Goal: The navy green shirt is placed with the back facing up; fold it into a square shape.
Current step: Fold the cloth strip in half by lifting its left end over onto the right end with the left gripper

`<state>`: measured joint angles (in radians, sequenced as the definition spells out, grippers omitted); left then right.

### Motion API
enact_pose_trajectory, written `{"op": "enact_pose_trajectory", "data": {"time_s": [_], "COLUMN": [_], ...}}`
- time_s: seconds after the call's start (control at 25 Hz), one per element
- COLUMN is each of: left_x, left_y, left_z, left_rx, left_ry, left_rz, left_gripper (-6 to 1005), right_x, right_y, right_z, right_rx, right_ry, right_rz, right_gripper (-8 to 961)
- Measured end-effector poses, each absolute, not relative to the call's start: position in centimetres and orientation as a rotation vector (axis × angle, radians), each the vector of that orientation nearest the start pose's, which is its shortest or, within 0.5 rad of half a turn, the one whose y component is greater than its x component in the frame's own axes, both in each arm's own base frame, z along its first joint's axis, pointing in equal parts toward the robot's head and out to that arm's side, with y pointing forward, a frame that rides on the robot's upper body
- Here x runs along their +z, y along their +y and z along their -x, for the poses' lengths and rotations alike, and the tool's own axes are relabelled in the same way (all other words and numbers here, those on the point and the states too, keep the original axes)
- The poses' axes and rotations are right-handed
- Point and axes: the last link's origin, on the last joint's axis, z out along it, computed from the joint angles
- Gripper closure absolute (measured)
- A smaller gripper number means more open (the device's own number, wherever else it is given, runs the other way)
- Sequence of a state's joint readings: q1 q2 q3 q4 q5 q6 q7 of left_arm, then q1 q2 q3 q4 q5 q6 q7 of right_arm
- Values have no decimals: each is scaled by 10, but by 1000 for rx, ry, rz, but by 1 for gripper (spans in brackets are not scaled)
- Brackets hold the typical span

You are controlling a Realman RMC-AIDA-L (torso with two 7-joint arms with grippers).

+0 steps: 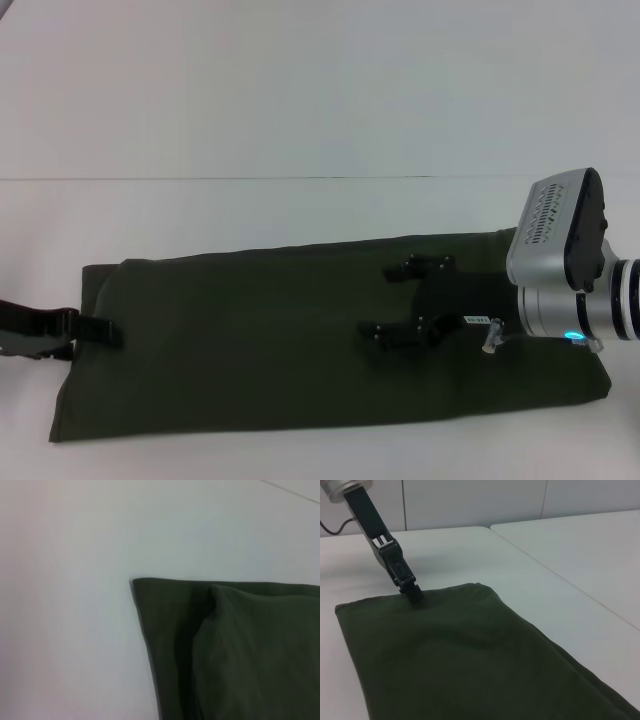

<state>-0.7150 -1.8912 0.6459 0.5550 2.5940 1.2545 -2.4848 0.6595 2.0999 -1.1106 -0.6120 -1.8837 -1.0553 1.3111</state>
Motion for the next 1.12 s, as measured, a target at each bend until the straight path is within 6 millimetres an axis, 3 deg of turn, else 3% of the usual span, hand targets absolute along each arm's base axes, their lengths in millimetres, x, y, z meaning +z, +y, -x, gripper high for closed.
{"op": "enact_pose_trajectory", "data": {"time_s": [1.12], "left_x": [50], "left_y": [389], "left_z": [326], "left_rx": [-21], "left_ry": [-1762], "left_rz": [2040], "left_gripper": [245], "right_x": [-58], "right_y": [387], "right_z": [-223], "right_rx": [303], "right_ry": [313], "right_rz": [2705], "right_gripper": [43]}}
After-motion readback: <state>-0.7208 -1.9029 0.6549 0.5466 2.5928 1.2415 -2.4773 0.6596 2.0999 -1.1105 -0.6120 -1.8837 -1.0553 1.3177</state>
